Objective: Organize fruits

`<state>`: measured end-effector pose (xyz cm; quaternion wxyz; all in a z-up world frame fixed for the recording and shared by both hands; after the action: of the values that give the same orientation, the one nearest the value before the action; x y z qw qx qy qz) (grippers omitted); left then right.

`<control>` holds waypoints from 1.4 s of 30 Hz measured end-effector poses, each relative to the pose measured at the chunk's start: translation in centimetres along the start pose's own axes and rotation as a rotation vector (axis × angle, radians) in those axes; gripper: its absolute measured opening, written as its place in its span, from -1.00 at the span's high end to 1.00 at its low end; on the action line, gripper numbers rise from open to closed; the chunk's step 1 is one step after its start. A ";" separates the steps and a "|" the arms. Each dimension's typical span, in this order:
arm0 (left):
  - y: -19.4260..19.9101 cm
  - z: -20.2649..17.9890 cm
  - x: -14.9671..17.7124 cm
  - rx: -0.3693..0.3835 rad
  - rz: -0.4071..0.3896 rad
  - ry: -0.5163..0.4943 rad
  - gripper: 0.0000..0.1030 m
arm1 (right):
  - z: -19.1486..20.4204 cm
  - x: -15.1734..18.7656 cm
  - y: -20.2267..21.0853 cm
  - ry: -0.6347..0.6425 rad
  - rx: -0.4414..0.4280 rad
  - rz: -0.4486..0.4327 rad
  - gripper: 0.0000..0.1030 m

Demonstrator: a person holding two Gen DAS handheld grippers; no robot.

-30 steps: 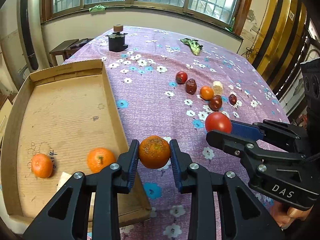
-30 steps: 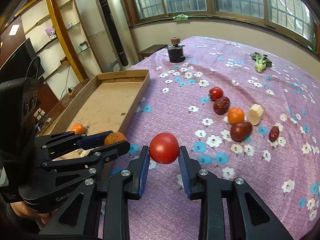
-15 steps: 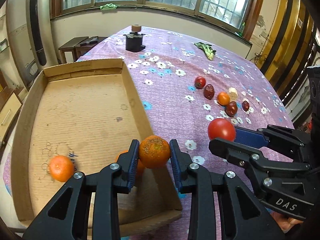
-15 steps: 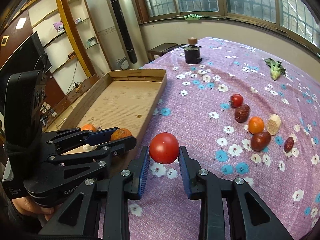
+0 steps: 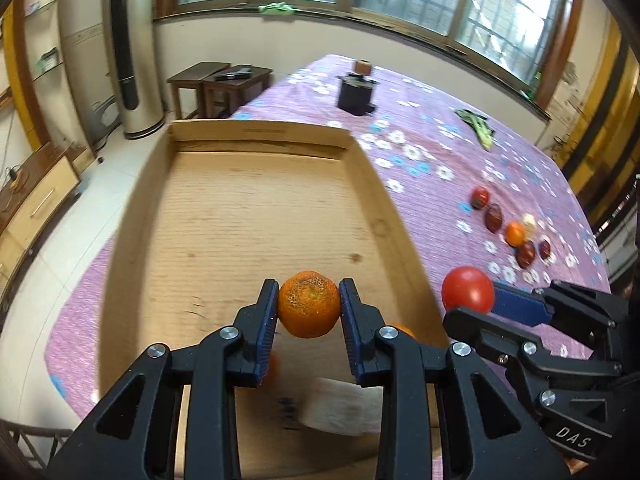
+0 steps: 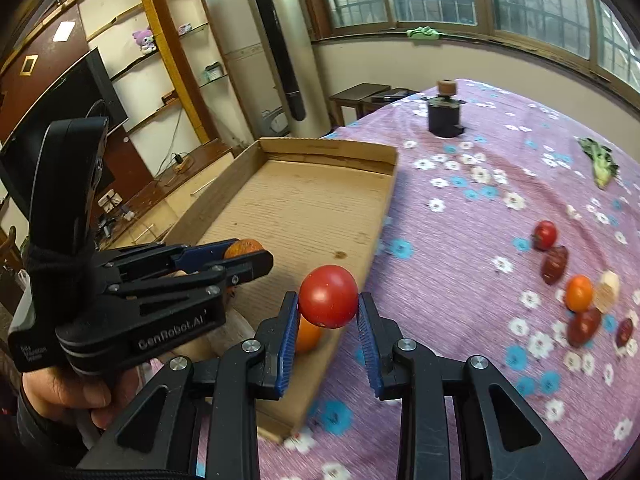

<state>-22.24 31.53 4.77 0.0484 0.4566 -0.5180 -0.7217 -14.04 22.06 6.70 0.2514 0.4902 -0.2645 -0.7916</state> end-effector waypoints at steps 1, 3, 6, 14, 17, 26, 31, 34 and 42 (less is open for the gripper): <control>-0.1 0.3 -0.1 -0.006 0.003 0.006 0.46 | 0.1 -0.2 -0.5 0.001 -0.004 0.004 0.43; -0.5 1.0 -0.5 -0.021 0.014 0.016 0.46 | 0.1 -0.5 -1.3 0.004 -0.008 0.011 0.43; -1.1 1.5 -1.1 -0.040 0.023 0.024 0.45 | 0.1 -1.2 -2.5 0.001 -0.019 0.025 0.43; -3.4 1.9 -1.8 -0.066 0.094 0.038 0.45 | 0.2 -2.1 -6.7 0.023 -0.025 0.103 0.43; -3.9 1.9 -1.7 -0.073 0.112 0.033 0.45 | -0.1 -2.0 -7.7 0.022 -0.026 0.126 0.43; -4.5 2.1 -1.6 -0.090 0.148 0.039 0.43 | -0.3 -1.9 -8.7 0.023 -0.019 0.147 0.37; -4.2 2.3 -1.5 -0.109 0.151 0.047 0.30 | 0.1 -2.0 -7.8 0.038 -0.004 0.129 0.27; -3.5 2.4 -1.5 -0.114 0.138 0.054 0.21 | 0.5 -1.9 -6.8 0.045 -0.007 0.115 0.26; -0.4 1.3 -1.8 -0.118 0.045 0.046 -0.14 | 0.1 -0.8 -2.7 0.024 -0.003 0.055 0.21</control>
<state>-22.00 33.63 5.67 0.1032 0.4579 -0.4835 -0.7389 -14.19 24.57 5.44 0.2768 0.4919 -0.2736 -0.7788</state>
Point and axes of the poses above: each gripper's, at about its wrist camera, not at the fingertips, and y roughly against the way its jaws point, z to its left, x to its underside, the point moved 2 cm from there along -y, roughly the way its jaws point, and after that the axes turned 13 degrees about -x, right-handed, at the moved point
